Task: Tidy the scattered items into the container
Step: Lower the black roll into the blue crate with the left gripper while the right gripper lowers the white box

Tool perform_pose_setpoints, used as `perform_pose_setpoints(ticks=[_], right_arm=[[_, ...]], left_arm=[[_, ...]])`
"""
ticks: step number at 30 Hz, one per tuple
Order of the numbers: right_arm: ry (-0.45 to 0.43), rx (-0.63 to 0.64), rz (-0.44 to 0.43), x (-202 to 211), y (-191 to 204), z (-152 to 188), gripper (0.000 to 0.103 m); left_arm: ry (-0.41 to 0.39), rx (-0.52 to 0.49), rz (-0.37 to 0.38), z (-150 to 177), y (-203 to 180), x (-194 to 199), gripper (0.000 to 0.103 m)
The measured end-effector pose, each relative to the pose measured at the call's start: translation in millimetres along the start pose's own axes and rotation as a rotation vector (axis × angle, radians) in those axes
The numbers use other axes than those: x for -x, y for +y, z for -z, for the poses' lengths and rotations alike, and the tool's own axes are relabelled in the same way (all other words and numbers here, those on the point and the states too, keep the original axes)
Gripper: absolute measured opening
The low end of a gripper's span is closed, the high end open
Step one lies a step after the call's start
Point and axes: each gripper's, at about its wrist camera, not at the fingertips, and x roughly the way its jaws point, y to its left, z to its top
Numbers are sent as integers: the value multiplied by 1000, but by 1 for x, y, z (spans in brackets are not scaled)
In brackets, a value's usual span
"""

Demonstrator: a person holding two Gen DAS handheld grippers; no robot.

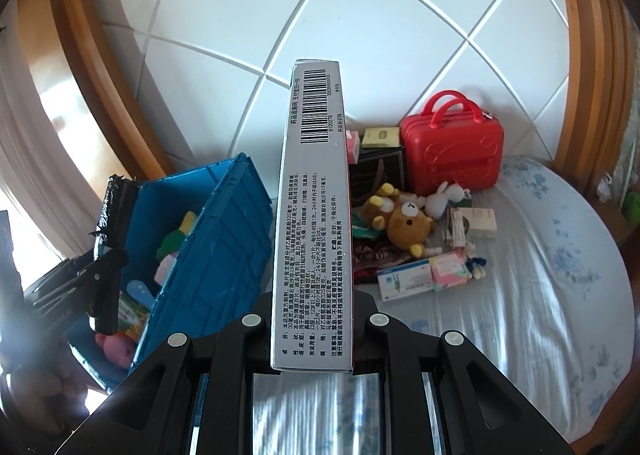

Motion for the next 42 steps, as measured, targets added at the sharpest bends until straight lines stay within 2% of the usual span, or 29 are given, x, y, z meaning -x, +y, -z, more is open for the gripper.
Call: perform_pose_setpoints(ticks=[14, 29, 42], right_arm=[[25, 36, -37, -22, 54, 2, 19], [53, 128, -110, -58, 133, -8, 19], [64, 239, -189, -75, 208, -14, 19]], left_arm=[[-9, 57, -59, 10, 57, 16, 33], [-11, 145, -134, 32, 125, 33, 33], [-14, 197, -197, 48, 164, 55, 33]])
